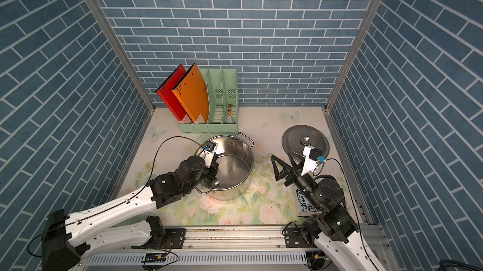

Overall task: Stir the soup with a spoon
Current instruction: Stir the soup in the pan with a stick.

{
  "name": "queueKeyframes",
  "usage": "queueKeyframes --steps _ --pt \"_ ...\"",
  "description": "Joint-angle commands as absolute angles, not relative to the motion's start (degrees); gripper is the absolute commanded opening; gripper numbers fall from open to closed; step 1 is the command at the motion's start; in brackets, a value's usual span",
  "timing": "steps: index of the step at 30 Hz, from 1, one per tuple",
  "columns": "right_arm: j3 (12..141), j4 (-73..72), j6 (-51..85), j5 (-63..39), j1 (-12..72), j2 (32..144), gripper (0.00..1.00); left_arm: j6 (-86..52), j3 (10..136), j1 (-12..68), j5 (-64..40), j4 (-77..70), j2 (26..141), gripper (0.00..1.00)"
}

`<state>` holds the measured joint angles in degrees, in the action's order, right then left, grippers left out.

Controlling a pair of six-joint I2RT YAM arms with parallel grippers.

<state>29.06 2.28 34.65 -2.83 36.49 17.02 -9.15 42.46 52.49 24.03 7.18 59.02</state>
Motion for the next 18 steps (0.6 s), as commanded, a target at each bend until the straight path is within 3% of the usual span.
queueKeyframes --steps 1,6,18 --pt "29.0 0.9 35.8 -3.1 36.7 16.5 1.00 -10.7 42.4 47.5 25.3 6.3 58.5 0.00" --pt "29.4 2.2 35.5 -2.6 36.7 15.7 1.00 -9.3 44.7 41.1 21.8 0.9 62.5 0.00" --pt "31.2 5.8 34.2 -1.1 36.7 13.7 1.00 -6.6 58.1 40.6 13.1 -10.6 80.5 0.00"
